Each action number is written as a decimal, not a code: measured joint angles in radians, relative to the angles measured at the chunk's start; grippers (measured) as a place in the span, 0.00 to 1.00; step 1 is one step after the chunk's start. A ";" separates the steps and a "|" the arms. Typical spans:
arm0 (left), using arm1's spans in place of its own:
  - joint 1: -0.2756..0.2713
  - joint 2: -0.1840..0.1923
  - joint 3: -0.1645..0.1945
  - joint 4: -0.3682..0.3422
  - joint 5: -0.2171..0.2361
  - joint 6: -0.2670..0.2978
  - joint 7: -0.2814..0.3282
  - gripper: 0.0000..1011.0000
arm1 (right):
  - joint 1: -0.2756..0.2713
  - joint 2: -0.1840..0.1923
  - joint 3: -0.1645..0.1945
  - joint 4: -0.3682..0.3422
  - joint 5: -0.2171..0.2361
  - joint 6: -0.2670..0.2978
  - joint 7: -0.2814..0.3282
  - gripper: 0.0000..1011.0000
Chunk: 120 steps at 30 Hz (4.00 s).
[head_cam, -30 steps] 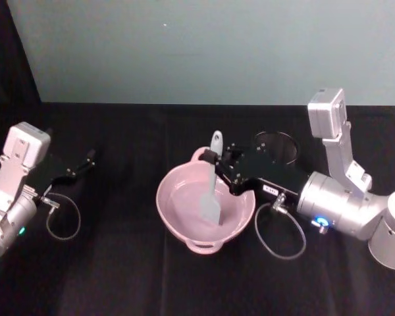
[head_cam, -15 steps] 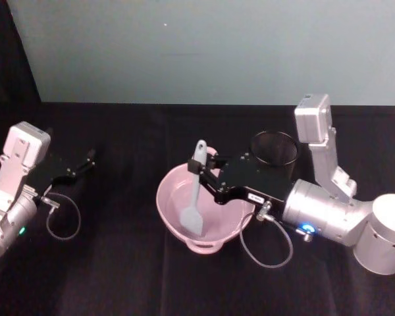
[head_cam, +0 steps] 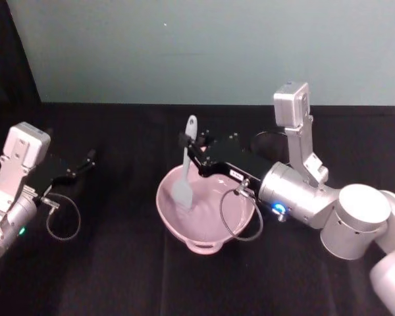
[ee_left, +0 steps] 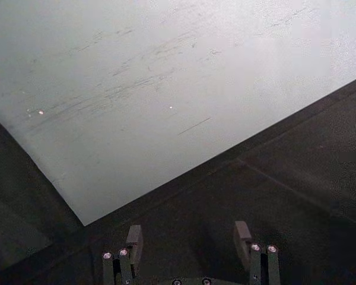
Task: Use the one hand to pick up the spoon and stir the clear water in the bowl.
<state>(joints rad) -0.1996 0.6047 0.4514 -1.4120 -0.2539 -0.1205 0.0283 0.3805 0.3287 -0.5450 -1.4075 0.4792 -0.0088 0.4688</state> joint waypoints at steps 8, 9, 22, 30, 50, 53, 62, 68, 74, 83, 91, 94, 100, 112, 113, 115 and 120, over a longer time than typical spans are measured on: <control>0.000 0.000 0.000 0.000 0.000 0.000 0.000 1.00 | 0.026 -0.044 0.023 0.078 -0.071 -0.054 -0.070 0.11; 0.000 0.000 0.000 0.000 0.000 0.000 0.000 1.00 | 0.025 -0.044 0.029 0.080 -0.085 -0.066 -0.081 0.11; 0.000 0.000 0.000 0.000 0.000 0.000 0.000 1.00 | -0.088 0.060 0.079 -0.075 -0.114 -0.061 -0.043 0.11; 0.000 0.000 0.000 0.000 0.000 0.000 0.000 1.00 | -0.172 0.111 0.104 -0.197 -0.057 -0.023 0.025 0.11; 0.000 0.000 0.000 0.000 0.000 0.000 0.000 1.00 | -0.108 0.019 0.034 -0.120 -0.006 0.016 0.036 0.11; 0.000 0.000 0.000 0.000 0.000 0.000 0.000 1.00 | -0.092 -0.012 0.031 -0.077 -0.016 -0.020 0.020 0.11; 0.000 0.000 0.000 0.000 0.000 0.000 0.000 1.00 | -0.052 -0.093 0.058 0.051 -0.085 -0.129 -0.057 0.11; 0.000 0.000 0.000 0.000 0.000 0.000 0.000 1.00 | -0.051 -0.094 0.091 0.066 -0.128 -0.147 -0.098 0.11; 0.000 0.000 0.000 0.000 0.000 0.000 0.000 1.00 | -0.074 -0.066 0.117 0.030 -0.153 -0.143 -0.107 0.11; 0.000 0.000 0.000 0.000 0.000 0.000 0.000 1.00 | -0.145 0.000 0.152 -0.086 -0.143 -0.064 -0.072 0.11; 0.000 0.000 0.000 0.000 0.000 0.000 0.000 1.00 | -0.207 0.049 0.152 -0.192 -0.073 0.031 -0.017 0.11; 0.000 0.000 0.000 0.000 0.000 0.000 0.000 1.00 | -0.216 0.057 0.144 -0.213 -0.048 0.054 -0.005 0.11; 0.000 0.000 0.000 0.000 0.000 0.000 0.000 1.00 | -0.210 0.053 0.119 -0.222 -0.024 0.071 -0.003 0.11; 0.000 0.000 0.000 0.000 0.000 0.000 0.000 1.00 | -0.123 -0.031 0.062 -0.095 -0.012 0.026 -0.018 0.11; 0.000 0.000 0.000 0.000 0.000 0.000 0.000 1.00 | -0.116 -0.038 0.061 -0.084 -0.017 0.018 -0.022 0.11; 0.000 0.000 0.000 0.000 0.000 0.000 0.000 1.00 | -0.098 -0.056 0.059 -0.051 -0.032 -0.004 -0.038 0.11; 0.000 0.000 0.000 0.000 0.000 0.000 0.000 1.00 | -0.069 -0.087 0.066 0.009 -0.065 -0.046 -0.067 0.11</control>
<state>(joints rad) -0.1995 0.6047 0.4514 -1.4120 -0.2539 -0.1205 0.0283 0.3113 0.2418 -0.4790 -1.3988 0.4144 -0.0544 0.4019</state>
